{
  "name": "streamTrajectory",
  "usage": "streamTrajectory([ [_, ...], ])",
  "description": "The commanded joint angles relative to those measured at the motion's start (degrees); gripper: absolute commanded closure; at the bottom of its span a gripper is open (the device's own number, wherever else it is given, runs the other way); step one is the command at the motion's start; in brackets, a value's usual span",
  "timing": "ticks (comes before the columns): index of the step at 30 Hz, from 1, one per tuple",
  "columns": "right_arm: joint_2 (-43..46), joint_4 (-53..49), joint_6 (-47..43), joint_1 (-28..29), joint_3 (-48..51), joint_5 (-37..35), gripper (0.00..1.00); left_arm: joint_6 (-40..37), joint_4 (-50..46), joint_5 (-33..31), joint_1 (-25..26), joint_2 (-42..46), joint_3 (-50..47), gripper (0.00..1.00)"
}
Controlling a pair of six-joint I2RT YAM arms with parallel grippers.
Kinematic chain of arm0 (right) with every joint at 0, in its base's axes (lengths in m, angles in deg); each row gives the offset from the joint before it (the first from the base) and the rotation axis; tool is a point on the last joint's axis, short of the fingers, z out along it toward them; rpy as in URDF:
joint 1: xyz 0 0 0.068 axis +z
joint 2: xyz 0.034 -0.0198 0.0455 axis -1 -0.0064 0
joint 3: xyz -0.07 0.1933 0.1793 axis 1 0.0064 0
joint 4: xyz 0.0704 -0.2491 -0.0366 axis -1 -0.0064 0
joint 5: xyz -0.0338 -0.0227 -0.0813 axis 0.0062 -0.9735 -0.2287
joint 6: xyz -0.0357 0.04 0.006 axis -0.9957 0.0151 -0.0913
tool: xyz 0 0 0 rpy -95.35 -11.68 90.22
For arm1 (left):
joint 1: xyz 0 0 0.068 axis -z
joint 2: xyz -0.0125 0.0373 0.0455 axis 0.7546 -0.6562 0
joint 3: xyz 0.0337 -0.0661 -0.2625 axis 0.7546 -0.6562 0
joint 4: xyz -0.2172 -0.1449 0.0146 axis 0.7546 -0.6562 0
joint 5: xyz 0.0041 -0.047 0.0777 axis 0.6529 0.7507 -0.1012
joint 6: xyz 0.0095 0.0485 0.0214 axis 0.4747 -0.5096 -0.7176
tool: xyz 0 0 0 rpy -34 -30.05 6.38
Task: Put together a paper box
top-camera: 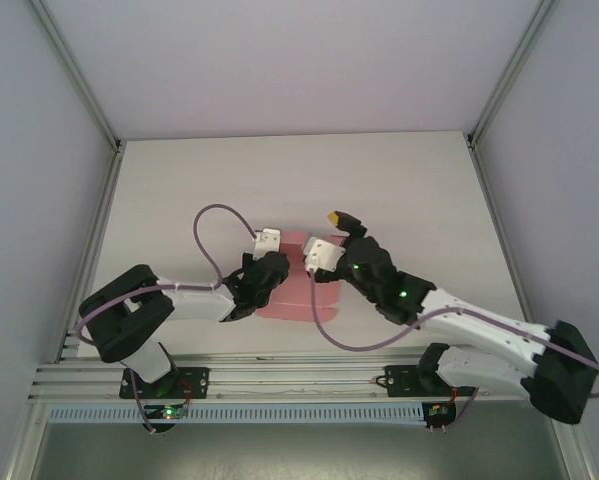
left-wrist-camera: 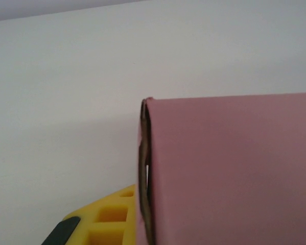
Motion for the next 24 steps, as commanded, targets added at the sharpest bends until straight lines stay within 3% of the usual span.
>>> streamTrajectory([
  [1, 5.8, -0.8, 15.0, -4.5, 0.4, 0.3, 0.02, 3.9, -5.1, -0.8, 0.6, 3.7, -0.7, 1.00],
  [4, 8.7, -5.2, 27.1, -11.9, -0.8, 3.4, 0.02, 4.6, -5.0, 0.4, 0.5, 6.1, -2.0, 1.00],
  [8, 9.1, -6.5, 30.9, -17.9, 0.4, 10.4, 0.02, 5.5, -5.9, 1.3, 0.5, 7.8, -2.1, 1.00],
  [14, 3.2, -6.5, 29.9, -18.8, 0.3, 16.0, 0.02, 5.0, -7.4, 1.8, 0.6, 7.0, -0.8, 1.00],
  [24, -5.2, -10.9, 31.0, -19.2, -2.3, 14.7, 0.02, 6.7, -8.6, -0.5, 0.5, 10.5, -2.2, 1.00],
])
